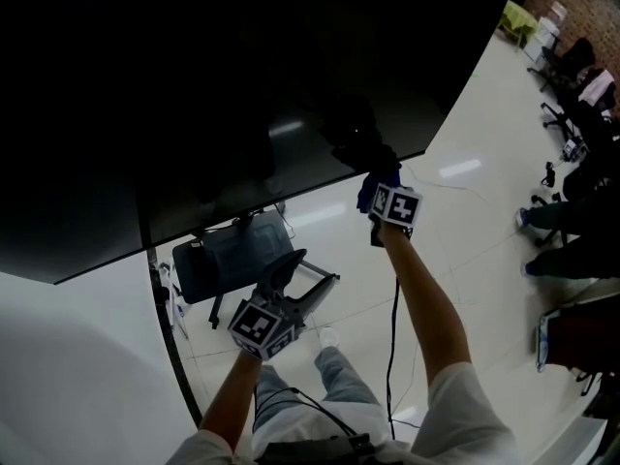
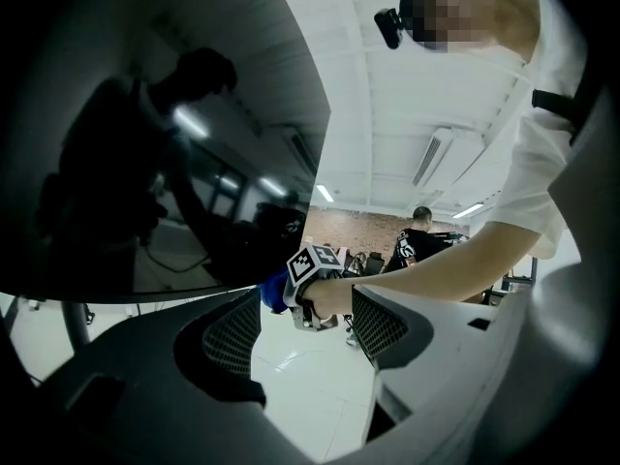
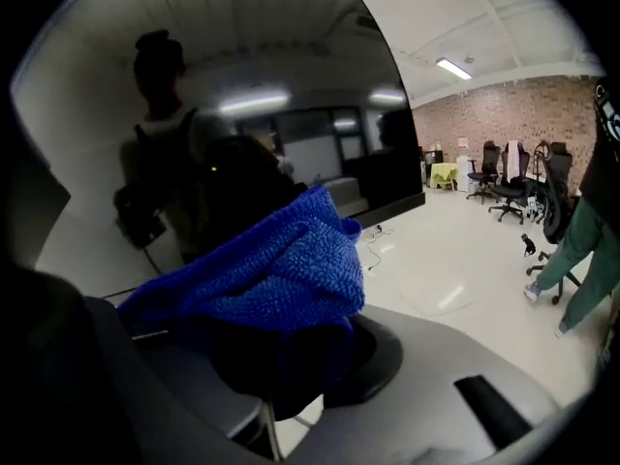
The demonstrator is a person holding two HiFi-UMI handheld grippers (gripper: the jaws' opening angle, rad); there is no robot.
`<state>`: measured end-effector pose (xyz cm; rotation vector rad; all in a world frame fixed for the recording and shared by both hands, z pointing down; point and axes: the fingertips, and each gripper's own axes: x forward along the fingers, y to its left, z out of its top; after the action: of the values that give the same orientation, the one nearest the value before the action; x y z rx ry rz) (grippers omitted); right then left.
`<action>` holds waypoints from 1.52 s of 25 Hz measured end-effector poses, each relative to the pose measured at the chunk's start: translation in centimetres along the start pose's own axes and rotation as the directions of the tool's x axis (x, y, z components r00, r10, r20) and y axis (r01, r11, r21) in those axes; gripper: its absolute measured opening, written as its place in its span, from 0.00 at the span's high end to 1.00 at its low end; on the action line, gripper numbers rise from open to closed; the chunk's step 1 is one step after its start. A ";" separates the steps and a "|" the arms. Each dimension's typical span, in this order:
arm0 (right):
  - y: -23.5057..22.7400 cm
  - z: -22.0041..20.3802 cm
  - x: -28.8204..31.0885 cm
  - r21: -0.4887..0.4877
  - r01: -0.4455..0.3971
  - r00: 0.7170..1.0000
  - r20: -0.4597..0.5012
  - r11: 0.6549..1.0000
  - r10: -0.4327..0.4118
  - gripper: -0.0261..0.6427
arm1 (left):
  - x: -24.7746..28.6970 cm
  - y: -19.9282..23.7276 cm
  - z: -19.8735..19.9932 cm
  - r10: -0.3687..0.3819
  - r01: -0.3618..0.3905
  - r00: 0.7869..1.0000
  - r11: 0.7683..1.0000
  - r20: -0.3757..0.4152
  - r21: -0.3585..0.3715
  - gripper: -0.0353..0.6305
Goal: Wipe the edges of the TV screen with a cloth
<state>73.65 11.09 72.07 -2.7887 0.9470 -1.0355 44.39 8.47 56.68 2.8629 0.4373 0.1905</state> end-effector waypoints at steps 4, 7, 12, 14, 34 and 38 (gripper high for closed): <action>4.6 -1.7 -0.2 -0.027 -0.041 0.999 -0.010 0.999 0.041 0.85 | -3.3 1.8 0.2 0.046 -0.046 0.999 0.999 0.013 -0.006 0.51; 7.6 -2.8 -0.3 -0.058 -0.057 0.998 -0.021 0.997 0.056 0.85 | -5.9 3.3 -0.3 0.096 -0.097 0.995 0.995 0.025 0.036 0.51; 11.8 -4.2 -0.6 -0.118 -0.084 0.996 -0.018 0.989 0.083 0.85 | -9.5 4.5 0.9 0.158 -0.160 0.987 0.985 0.041 0.063 0.51; 13.9 -4.9 -0.7 -0.138 -0.108 0.994 -0.026 0.985 0.105 0.85 | -11.1 5.3 0.8 0.172 -0.175 0.984 0.982 0.050 0.072 0.51; 36.1 -13.2 -1.5 -0.190 -0.323 0.943 -0.148 0.927 0.298 0.85 | -27.1 12.5 1.5 0.404 -0.413 0.906 0.909 0.127 0.051 0.51; 41.3 -15.3 -1.9 -0.203 -0.371 0.923 -0.187 0.906 0.336 0.85 | -30.6 13.9 1.1 0.447 -0.461 0.882 0.884 0.145 0.076 0.51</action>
<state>41.22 -18.74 73.86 -2.5815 1.6225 -1.1465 19.41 -14.08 56.31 3.0158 -0.2683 0.0676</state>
